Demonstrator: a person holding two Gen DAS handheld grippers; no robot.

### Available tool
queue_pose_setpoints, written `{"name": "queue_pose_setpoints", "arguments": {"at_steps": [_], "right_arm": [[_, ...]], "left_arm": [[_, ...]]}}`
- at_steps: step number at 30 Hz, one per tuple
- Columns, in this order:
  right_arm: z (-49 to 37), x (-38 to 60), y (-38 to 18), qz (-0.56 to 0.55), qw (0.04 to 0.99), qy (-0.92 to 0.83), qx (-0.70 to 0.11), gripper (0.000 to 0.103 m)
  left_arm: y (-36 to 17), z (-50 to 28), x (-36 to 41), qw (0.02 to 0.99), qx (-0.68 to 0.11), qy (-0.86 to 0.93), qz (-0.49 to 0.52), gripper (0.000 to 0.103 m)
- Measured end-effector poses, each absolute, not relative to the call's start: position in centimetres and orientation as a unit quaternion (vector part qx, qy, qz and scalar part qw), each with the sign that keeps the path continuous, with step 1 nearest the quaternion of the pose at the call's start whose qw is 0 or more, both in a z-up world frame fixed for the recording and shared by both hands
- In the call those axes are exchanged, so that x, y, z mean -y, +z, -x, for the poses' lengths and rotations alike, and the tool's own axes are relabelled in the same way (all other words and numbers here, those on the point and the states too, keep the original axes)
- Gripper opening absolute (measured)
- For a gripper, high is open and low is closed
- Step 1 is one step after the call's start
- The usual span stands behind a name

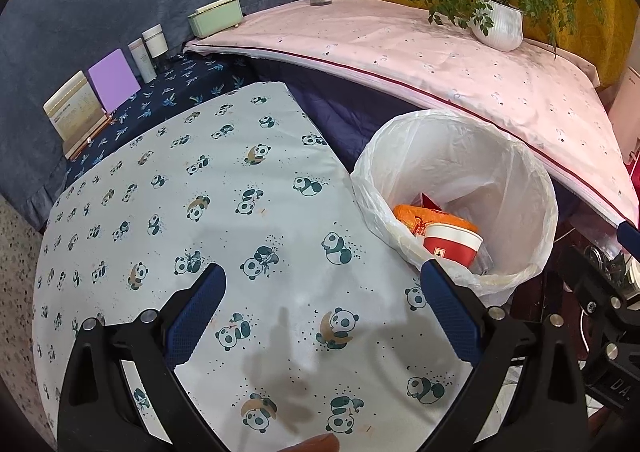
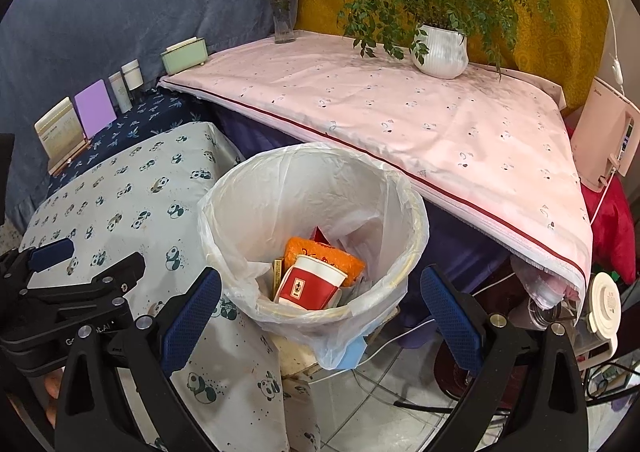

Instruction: Collect trash

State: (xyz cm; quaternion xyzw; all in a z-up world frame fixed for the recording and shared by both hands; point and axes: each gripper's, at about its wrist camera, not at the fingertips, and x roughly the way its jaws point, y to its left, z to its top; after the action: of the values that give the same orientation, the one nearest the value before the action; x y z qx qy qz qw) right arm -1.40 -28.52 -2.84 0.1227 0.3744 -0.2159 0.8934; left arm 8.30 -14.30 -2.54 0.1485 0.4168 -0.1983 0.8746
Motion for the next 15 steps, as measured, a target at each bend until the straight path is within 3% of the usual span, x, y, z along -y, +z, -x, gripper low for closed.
{"name": "queue_pose_setpoints", "arguments": {"at_steps": [15], "right_arm": [[1.62,28.55,-3.02,-0.125,0.892,-0.217,-0.376,0.096]], "left_arm": [[-2.52,-7.73,14.25,0.88,-0.407,-0.188,-0.158,0.093]]}}
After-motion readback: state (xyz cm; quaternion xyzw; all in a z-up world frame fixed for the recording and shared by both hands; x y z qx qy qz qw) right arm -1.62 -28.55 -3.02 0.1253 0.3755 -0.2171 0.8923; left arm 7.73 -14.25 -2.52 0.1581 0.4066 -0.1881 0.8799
